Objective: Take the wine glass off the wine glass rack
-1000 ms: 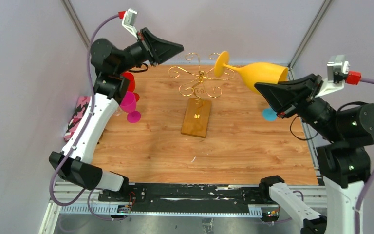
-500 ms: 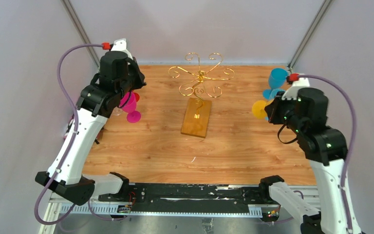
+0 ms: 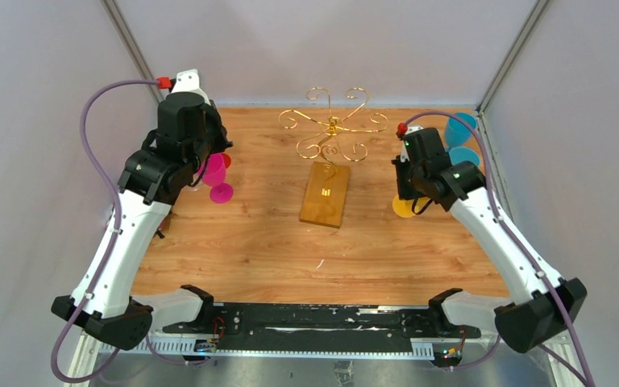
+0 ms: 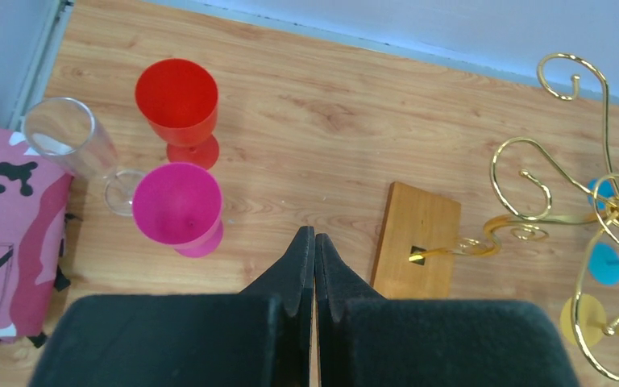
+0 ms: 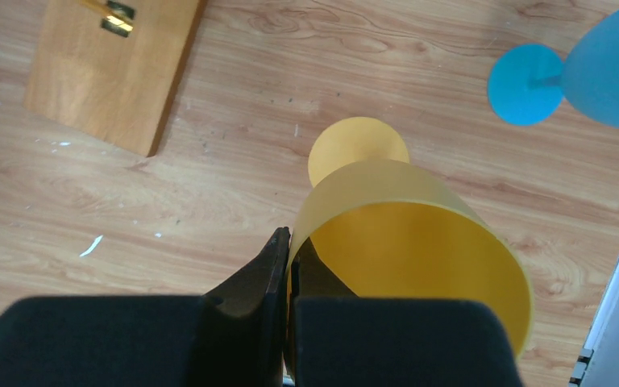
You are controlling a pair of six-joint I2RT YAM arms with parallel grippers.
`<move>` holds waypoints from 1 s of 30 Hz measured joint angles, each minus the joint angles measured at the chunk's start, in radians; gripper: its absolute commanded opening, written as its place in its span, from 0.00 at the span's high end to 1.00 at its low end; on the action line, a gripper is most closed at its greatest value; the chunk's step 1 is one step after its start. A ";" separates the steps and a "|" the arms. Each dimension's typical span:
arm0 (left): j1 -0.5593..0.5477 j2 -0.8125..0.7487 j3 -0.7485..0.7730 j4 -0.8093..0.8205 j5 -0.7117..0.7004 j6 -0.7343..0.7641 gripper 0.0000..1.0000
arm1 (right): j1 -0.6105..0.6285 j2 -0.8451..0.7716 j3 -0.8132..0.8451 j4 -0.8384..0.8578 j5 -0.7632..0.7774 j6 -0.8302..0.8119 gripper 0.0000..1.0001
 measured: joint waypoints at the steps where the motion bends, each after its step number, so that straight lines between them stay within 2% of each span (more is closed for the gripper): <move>1: 0.000 -0.003 -0.004 -0.001 -0.013 0.004 1.00 | 0.003 0.024 -0.003 0.014 0.016 0.000 1.00; 7: 0.000 -0.023 -0.006 -0.005 -0.055 0.030 1.00 | 0.000 0.164 -0.006 0.098 0.065 0.000 1.00; 10: 0.000 -0.028 -0.006 -0.005 -0.066 0.040 1.00 | -0.021 0.208 0.003 0.160 0.061 0.003 1.00; 17: 0.000 -0.029 -0.006 -0.005 -0.080 0.055 1.00 | -0.080 0.332 0.014 0.177 0.006 -0.008 1.00; 28: 0.000 -0.029 -0.006 -0.005 -0.084 0.057 1.00 | -0.122 0.342 0.013 0.182 -0.067 -0.007 1.00; 30: 0.000 -0.029 -0.006 -0.005 -0.084 0.057 1.00 | -0.123 0.342 0.010 0.182 -0.074 -0.006 0.94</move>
